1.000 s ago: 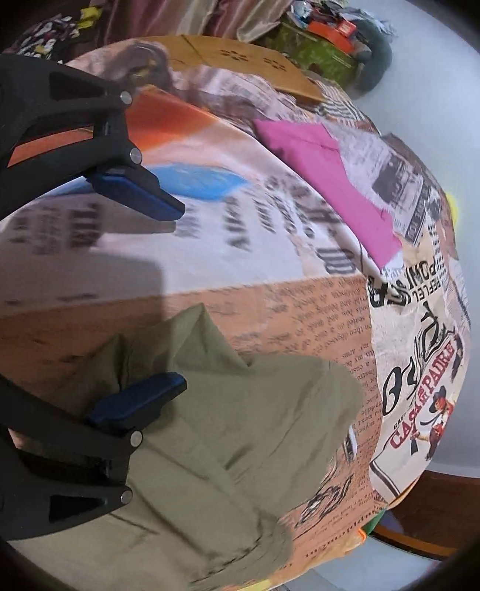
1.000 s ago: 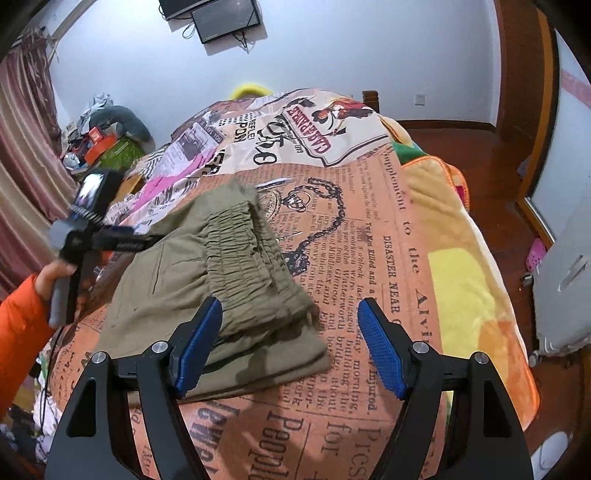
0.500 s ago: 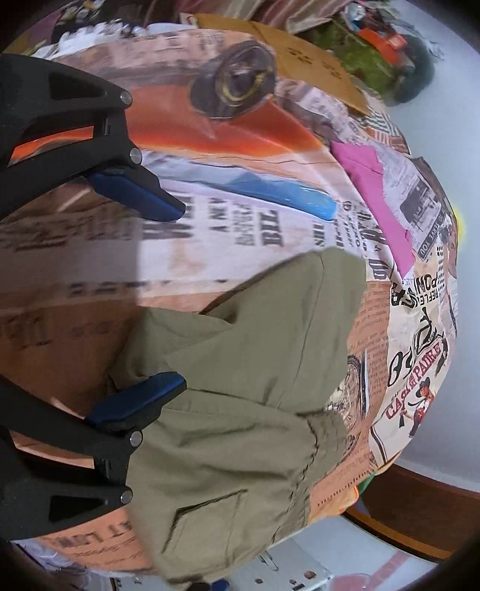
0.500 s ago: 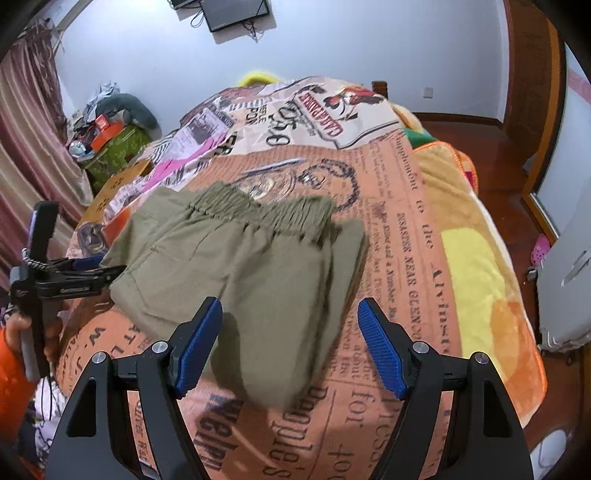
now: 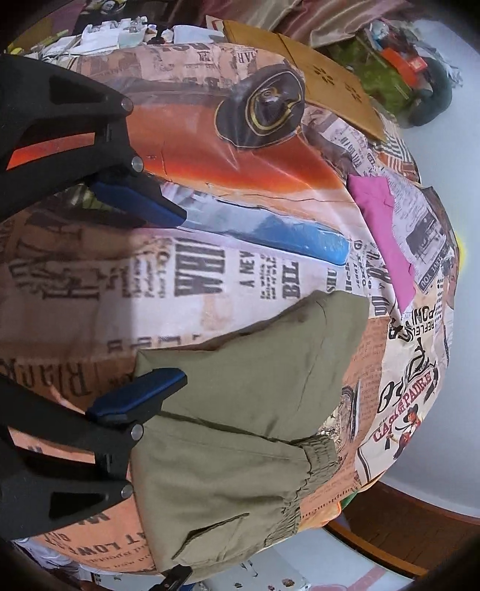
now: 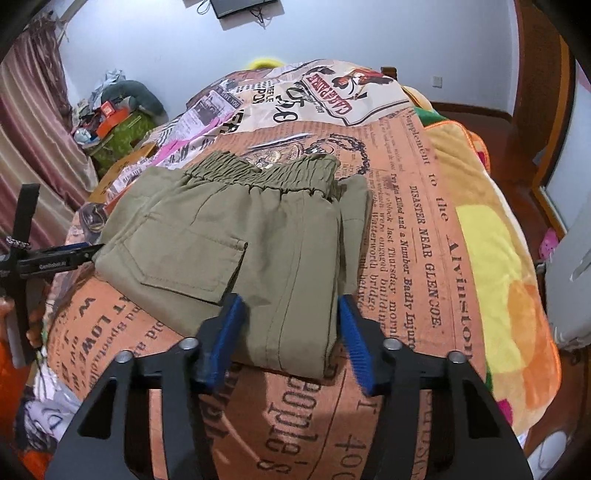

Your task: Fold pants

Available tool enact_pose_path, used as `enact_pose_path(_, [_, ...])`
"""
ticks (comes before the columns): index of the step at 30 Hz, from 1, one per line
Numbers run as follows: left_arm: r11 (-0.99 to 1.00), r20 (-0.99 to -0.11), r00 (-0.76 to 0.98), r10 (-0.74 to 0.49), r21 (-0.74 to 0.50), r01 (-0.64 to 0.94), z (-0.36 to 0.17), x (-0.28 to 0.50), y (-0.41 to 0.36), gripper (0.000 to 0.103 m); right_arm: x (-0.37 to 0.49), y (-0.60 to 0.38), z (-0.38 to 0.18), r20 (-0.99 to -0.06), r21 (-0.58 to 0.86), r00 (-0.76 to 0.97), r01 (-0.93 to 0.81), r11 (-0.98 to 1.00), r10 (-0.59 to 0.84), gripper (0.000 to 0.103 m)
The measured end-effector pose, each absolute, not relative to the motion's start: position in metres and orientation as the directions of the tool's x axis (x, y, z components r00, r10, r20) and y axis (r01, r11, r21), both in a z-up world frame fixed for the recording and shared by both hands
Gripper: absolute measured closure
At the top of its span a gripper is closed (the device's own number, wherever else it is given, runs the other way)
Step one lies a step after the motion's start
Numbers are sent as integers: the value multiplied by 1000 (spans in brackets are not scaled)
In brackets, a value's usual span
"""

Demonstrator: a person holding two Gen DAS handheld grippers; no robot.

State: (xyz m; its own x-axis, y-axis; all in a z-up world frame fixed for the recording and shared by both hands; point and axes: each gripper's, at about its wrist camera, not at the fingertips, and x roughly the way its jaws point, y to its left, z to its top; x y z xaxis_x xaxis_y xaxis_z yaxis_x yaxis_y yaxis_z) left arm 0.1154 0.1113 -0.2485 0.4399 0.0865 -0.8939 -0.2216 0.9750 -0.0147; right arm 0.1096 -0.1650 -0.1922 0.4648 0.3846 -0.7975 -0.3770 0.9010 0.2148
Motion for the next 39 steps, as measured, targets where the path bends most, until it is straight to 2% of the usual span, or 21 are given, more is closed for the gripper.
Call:
enact_pose_path(2, [973, -892, 444, 89, -17, -228, -249, 110, 113, 23, 109, -164, -194, -802, 189, 471, -384, 904, 368, 66])
enact_pose_path(4, [971, -892, 445, 77, -34, -236, -250, 107, 114, 23, 110, -164, -196, -805, 173, 475, -385, 907, 355, 69])
enact_pose_path(14, [976, -899, 434, 67, -30, -215, -241, 107, 115, 25, 123, -165, -203, -817, 107, 492, -380, 919, 299, 70])
enact_pose_path(18, [979, -885, 461, 64, -33, -199, -230, 115, 116, 25, 133, -176, -194, -814, 178, 473, -351, 919, 338, 69])
enact_pose_path(27, [989, -853, 517, 70, -8, -148, -210, 162, 112, 25, 169, -177, -180, -792, 224, 490, -323, 919, 365, 69])
enact_pose_path(39, [992, -890, 452, 60, 3, -125, -243, 211, 120, 33, 218, -152, -196, -802, 250, 439, -369, 895, 405, 68])
